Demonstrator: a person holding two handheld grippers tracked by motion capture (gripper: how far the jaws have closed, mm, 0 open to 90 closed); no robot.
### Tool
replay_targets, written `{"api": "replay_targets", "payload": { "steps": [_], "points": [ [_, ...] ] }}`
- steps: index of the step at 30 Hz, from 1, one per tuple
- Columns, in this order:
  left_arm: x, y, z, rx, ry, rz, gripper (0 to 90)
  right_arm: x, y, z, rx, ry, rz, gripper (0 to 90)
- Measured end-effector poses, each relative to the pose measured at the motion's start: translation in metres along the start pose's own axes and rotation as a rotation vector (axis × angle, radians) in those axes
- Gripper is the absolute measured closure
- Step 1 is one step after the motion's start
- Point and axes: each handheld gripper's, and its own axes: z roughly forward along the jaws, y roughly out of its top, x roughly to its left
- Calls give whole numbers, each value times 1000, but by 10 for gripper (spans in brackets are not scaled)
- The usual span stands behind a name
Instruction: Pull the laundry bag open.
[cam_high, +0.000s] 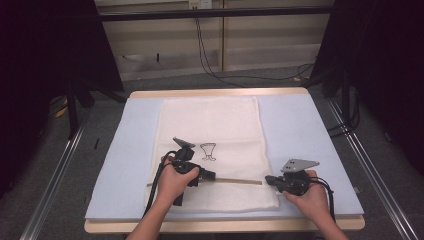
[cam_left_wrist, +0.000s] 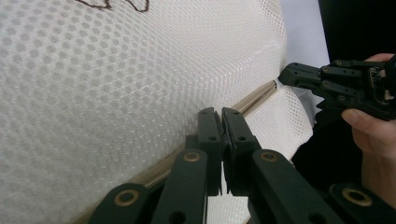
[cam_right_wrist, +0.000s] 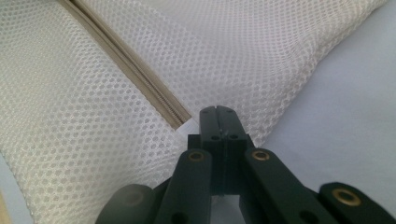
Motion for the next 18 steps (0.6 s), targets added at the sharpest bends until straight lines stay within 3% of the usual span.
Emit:
{"api": "replay_targets", "payload": {
  "steps": [18],
  "points": [
    [18,-7,-36,-41,16,-12,874,0,0,0,1,-2,3,900]
  ]
}}
